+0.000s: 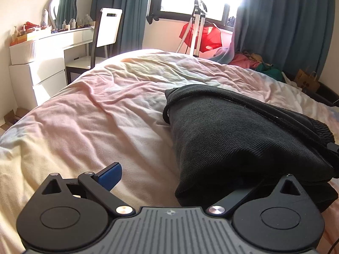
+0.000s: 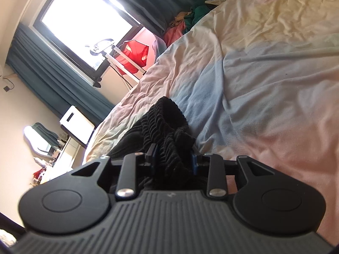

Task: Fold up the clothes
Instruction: 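Carry the folded sweatpants across the bed with both grippers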

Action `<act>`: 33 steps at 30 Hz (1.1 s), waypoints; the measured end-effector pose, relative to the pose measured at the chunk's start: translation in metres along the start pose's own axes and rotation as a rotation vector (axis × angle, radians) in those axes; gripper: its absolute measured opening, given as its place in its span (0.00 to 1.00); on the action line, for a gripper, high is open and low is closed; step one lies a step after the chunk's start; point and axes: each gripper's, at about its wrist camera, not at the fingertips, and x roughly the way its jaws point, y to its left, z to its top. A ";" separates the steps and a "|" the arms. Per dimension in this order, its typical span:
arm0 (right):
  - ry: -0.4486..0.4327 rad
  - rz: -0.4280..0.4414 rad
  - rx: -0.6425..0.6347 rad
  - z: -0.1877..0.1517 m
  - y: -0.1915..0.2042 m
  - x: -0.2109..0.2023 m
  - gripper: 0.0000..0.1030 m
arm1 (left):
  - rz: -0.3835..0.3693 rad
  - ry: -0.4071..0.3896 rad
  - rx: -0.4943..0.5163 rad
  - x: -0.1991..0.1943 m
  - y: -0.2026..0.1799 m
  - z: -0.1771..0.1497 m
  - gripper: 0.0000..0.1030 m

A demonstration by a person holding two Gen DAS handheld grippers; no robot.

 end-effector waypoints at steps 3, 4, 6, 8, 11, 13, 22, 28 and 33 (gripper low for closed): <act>0.020 0.015 0.042 0.001 -0.006 -0.001 0.43 | -0.010 0.019 -0.036 0.002 0.005 0.001 0.98; 0.031 0.010 0.063 0.001 -0.009 0.000 0.56 | -0.013 0.025 -0.050 0.003 0.007 0.001 0.98; 0.063 0.005 0.115 0.002 -0.017 0.003 0.76 | -0.019 0.037 -0.075 0.004 0.010 0.001 0.98; 0.097 0.015 0.170 0.002 -0.025 0.006 0.81 | -0.026 0.047 -0.097 0.004 0.013 0.001 0.98; 0.159 0.083 0.260 0.001 -0.037 0.015 0.81 | -0.026 0.053 -0.111 0.005 0.014 0.002 0.98; 0.198 0.123 0.282 -0.001 -0.036 0.020 0.82 | -0.025 0.050 -0.117 0.004 0.015 0.004 0.98; 0.305 0.116 0.182 -0.013 -0.022 0.044 0.90 | -0.026 0.057 -0.147 0.005 0.018 0.003 0.99; 0.311 0.202 0.096 -0.010 0.001 0.042 0.91 | -0.027 0.068 -0.185 0.006 0.021 0.002 0.99; 0.289 0.153 0.033 -0.012 0.010 0.037 0.74 | -0.066 0.098 -0.188 0.005 0.023 0.006 0.96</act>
